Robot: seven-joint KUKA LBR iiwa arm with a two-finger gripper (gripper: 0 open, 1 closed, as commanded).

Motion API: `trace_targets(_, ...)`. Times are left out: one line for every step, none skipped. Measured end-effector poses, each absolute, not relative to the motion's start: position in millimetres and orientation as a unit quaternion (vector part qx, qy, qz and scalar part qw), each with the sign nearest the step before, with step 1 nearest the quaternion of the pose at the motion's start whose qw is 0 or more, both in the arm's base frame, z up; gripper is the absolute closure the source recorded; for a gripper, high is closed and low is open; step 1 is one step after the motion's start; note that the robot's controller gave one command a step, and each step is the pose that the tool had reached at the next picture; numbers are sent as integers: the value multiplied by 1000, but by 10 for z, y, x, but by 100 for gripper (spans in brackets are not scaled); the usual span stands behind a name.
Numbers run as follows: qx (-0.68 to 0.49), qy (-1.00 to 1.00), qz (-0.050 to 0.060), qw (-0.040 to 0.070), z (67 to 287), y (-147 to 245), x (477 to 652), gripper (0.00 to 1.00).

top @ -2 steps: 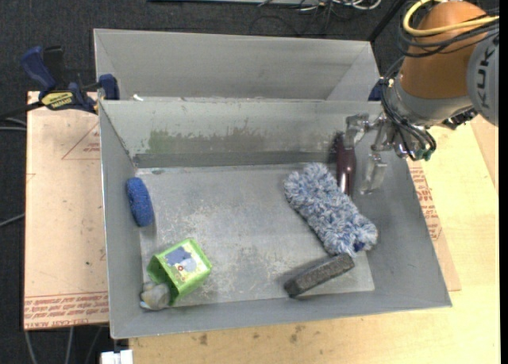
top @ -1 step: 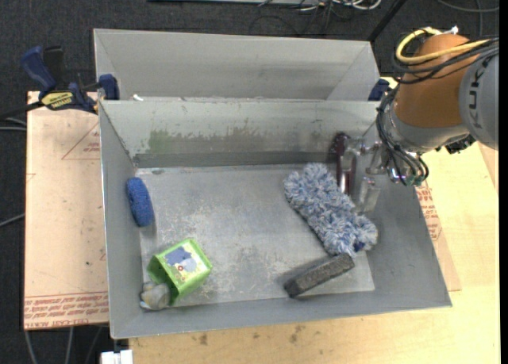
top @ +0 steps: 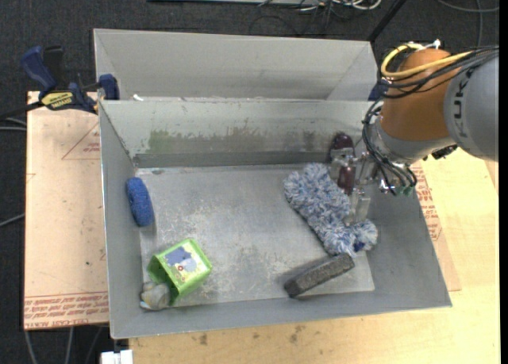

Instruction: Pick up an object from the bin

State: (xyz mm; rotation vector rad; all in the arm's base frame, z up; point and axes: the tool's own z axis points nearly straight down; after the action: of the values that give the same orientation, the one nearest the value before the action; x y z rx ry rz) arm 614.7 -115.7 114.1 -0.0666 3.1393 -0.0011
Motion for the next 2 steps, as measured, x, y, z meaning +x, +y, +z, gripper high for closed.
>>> trace_targets(-28, 1000, 0, 1, 878, -1043, 6220, 0)
trace_targets(-64, 998, 0, 3, 752, -1055, 6060, 0)
